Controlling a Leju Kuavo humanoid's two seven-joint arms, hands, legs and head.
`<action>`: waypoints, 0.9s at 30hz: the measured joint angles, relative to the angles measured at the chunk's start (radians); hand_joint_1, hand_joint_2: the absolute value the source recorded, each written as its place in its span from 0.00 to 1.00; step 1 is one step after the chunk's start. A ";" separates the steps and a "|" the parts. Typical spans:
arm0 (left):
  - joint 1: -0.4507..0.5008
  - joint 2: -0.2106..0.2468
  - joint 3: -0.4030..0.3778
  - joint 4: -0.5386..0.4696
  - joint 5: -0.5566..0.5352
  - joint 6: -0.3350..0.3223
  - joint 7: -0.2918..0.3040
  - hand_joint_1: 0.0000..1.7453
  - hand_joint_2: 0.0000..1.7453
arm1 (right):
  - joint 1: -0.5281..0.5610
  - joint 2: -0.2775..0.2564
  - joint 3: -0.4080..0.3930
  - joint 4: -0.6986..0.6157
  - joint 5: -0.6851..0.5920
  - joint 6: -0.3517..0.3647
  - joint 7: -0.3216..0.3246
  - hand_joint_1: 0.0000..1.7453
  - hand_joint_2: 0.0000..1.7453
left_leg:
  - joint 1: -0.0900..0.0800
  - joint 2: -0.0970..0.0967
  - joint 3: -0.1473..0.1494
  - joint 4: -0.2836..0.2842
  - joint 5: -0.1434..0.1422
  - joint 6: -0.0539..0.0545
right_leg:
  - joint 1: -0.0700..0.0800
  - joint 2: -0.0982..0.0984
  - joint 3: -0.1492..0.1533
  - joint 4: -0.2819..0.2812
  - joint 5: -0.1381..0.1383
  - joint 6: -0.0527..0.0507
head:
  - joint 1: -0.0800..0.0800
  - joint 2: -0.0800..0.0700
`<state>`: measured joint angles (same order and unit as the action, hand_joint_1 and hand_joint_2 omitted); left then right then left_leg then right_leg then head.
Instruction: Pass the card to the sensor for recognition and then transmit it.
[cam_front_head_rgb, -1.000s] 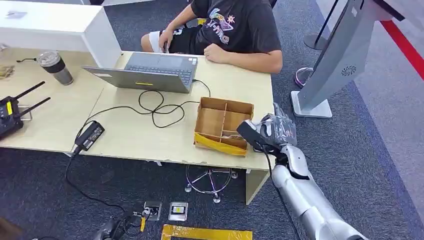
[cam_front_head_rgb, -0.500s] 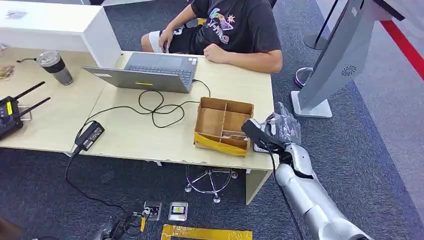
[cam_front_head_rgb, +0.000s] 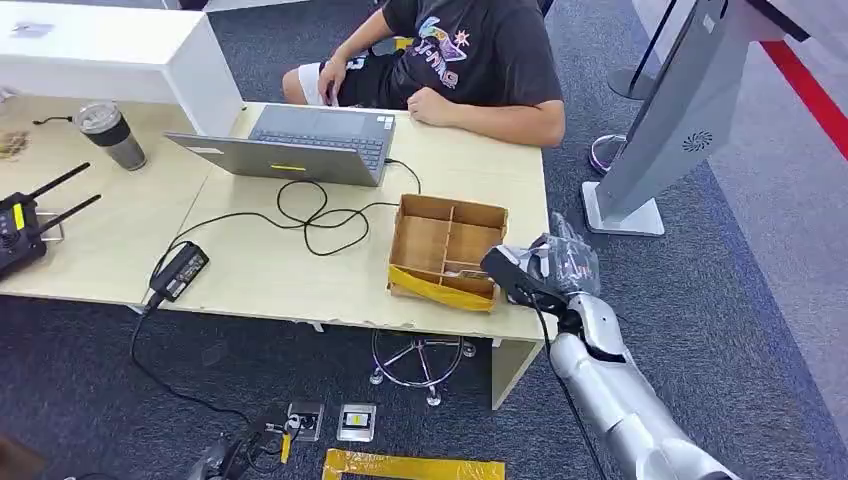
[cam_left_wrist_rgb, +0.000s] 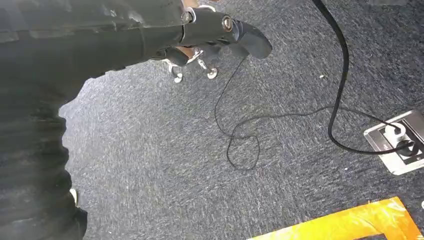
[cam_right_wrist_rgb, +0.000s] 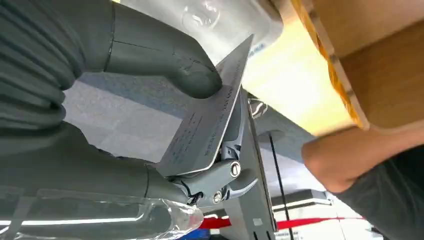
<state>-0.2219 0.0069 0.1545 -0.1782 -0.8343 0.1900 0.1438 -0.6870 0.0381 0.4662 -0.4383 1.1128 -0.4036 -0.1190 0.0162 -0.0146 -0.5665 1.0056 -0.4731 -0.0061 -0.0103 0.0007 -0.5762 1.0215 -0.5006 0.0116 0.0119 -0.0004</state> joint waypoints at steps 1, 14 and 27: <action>0.000 0.000 0.000 0.000 0.000 0.000 0.000 0.00 1.00 | 0.004 0.002 0.000 0.002 0.001 0.002 0.001 1.00 1.00 | 0.000 0.000 0.000 0.000 0.000 0.000 | 0.000 0.000 0.000 0.000 0.000 0.000 | 0.000 0.000; 0.000 0.000 0.000 0.000 -0.001 -0.001 0.000 0.00 1.00 | 0.034 0.003 0.000 0.025 -0.010 0.031 0.032 1.00 1.00 | 0.000 0.000 0.000 0.000 0.000 0.000 | 0.000 0.000 0.000 0.000 0.000 0.000 | 0.000 0.000; -0.002 -0.002 0.000 0.000 -0.009 -0.002 0.000 0.00 1.00 | 0.042 -0.021 -0.007 0.051 -0.024 0.036 0.055 1.00 1.00 | 0.000 0.000 0.001 0.000 0.000 0.000 | 0.000 0.000 0.000 0.000 0.000 0.000 | 0.000 0.000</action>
<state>-0.2240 0.0053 0.1545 -0.1781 -0.8431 0.1881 0.1442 -0.6450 0.0172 0.4593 -0.3876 1.0883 -0.3681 -0.0645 0.0161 -0.0144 -0.5660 1.0057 -0.4731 -0.0061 -0.0104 0.0010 -0.5762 1.0214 -0.5006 0.0116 0.0122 0.0000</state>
